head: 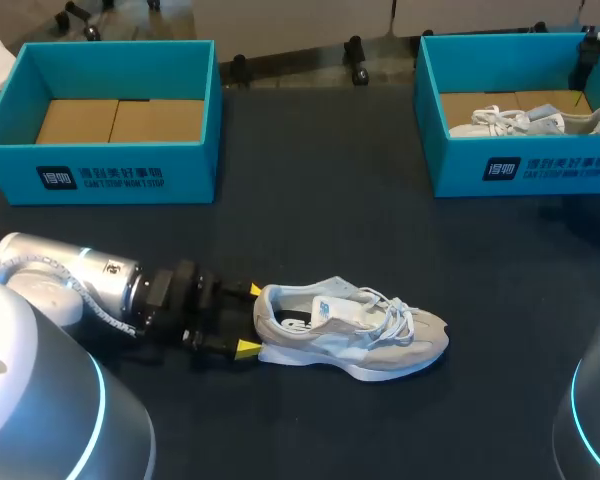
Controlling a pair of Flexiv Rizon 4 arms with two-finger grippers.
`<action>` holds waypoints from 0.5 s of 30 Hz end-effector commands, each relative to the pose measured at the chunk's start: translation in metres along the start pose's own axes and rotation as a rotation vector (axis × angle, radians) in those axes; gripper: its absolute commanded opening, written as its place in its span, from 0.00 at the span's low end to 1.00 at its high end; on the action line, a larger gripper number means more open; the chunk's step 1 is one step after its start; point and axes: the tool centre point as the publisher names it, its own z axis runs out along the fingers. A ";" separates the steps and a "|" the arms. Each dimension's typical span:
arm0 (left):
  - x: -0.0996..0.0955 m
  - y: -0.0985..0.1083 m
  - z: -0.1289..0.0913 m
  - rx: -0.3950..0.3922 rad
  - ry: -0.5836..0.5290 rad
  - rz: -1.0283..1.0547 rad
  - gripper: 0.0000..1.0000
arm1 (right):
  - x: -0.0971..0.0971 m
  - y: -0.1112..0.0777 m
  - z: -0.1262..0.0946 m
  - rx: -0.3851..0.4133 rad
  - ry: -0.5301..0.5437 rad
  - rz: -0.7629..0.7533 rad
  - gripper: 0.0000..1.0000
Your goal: Take the shoe out of the shoebox, open the shoe tongue, remove and reinsert the insole, then place the shoe into the shoebox
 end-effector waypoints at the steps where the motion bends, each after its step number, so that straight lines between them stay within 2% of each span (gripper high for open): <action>1: 0.002 -0.003 0.006 -0.002 -0.019 -0.003 1.00 | 0.000 -0.001 0.000 -0.002 0.000 0.002 1.00; 15: -0.005 -0.002 0.017 0.002 -0.034 -0.012 1.00 | 0.000 -0.001 0.000 -0.002 0.000 0.002 1.00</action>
